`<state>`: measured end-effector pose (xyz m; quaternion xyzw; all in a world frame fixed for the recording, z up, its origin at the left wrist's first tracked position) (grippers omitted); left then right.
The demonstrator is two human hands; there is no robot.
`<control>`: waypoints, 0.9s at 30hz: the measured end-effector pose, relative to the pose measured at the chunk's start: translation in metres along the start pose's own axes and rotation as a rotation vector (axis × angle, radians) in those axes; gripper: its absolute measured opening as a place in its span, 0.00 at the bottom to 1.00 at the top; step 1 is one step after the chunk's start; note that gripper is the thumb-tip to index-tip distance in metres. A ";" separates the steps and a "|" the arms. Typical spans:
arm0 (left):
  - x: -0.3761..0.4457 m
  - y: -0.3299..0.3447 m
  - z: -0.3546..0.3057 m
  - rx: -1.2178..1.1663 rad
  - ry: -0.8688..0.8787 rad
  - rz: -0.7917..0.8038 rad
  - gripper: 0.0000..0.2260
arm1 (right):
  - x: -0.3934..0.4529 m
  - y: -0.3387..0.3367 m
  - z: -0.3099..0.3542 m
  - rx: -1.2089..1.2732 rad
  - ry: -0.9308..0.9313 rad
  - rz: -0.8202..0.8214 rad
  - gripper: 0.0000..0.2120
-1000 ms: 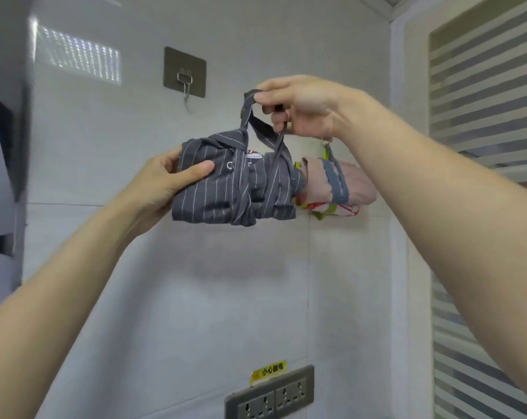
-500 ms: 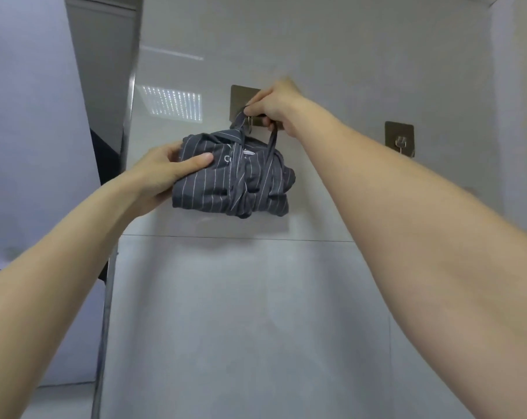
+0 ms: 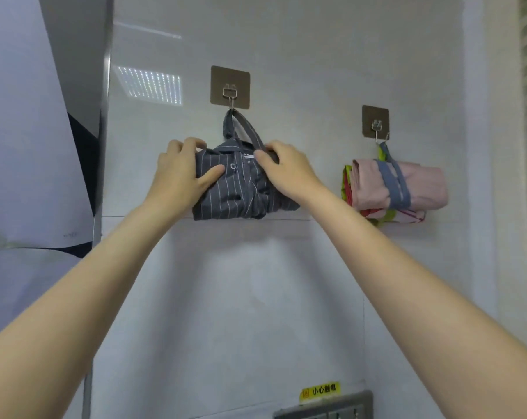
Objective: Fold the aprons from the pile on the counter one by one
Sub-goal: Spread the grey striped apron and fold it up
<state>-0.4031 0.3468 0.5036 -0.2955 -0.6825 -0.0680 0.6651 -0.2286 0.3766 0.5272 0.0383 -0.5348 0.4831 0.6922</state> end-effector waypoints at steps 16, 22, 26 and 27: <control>-0.012 0.009 0.003 -0.093 -0.022 -0.276 0.09 | -0.029 0.036 -0.025 0.528 0.475 -0.306 0.17; -0.008 0.020 -0.001 -0.220 -0.087 -0.478 0.02 | -0.020 0.044 -0.025 0.411 0.214 -0.408 0.14; -0.008 0.021 0.000 -0.100 -0.029 -0.477 0.06 | -0.021 0.045 -0.026 0.225 0.251 -0.358 0.13; -0.008 0.017 -0.001 -0.018 -0.035 -0.482 0.07 | -0.022 0.041 -0.026 0.220 0.260 -0.356 0.13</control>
Point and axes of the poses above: each hand's wrist, its own x-axis towards the middle knuckle, its own y-axis out of the palm, z = x × y, the point moved 1 cm from there along x, towards the middle knuckle, and after that the axes turned 10 degrees about y, right-handed, at the moved point
